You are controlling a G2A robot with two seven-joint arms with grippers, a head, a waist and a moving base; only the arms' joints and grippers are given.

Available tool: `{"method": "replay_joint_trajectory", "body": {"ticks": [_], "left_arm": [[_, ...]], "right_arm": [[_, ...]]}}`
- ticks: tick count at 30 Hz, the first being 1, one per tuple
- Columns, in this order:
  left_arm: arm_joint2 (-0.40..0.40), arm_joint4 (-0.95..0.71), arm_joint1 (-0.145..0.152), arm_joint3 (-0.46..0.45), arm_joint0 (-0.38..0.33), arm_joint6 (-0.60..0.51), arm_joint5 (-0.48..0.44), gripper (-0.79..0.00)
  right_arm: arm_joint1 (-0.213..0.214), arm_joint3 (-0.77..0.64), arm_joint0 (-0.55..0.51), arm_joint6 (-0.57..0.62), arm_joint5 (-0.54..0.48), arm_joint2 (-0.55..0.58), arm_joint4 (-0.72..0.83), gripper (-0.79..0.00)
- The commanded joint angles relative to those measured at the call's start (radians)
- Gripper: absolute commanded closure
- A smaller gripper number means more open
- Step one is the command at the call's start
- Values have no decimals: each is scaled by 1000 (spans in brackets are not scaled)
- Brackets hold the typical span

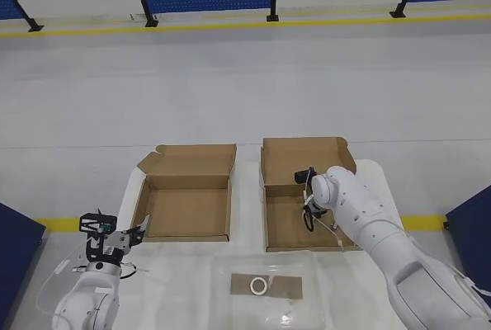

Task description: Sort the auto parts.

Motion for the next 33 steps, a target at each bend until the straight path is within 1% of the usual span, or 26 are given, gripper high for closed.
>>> {"method": "replay_joint_trajectory", "body": {"ticks": [1,3,4,5,6,7,11,15,19,23,26,28,31,33], "left_arm": [[0,0,0,0,0,0,0,-785],[0,0,0,0,0,0,0,-785],[0,0,0,0,0,0,0,-785],[0,0,0,0,0,0,0,-785],[0,0,0,0,0,0,0,-785],[0,0,0,0,0,0,0,-785],[0,0,0,0,0,0,0,-785],[0,0,0,0,0,0,0,-785],[0,0,0,0,0,0,0,-785],[0,0,0,0,0,0,0,-785],[0,0,0,0,0,0,0,-785],[0,0,0,0,0,0,0,-785],[0,0,0,0,0,0,0,-785],[0,0,0,0,0,0,0,-785]], "right_arm": [[-1,1,0,-4,1,3,-3,-345],[1,-4,-1,-7,1,8,-6,-388],[2,-9,-2,-8,2,12,-8,-465],[4,-16,-4,-9,3,16,-11,-619],[7,-25,-7,-9,4,21,-16,-727],[10,-36,-10,-9,7,26,-20,-785],[29,-112,-36,4,18,57,-42,-785],[62,-245,-89,31,37,111,-73,-785],[109,-453,-187,82,44,199,-112,-785],[161,-721,-340,145,11,331,-125,-785],[193,-914,-466,176,-45,447,-94,-785],[210,-1018,-546,183,-89,523,-58,-785],[229,-1140,-655,178,-170,625,21,-785],[239,-1202,-717,174,-259,679,77,-785]]}}
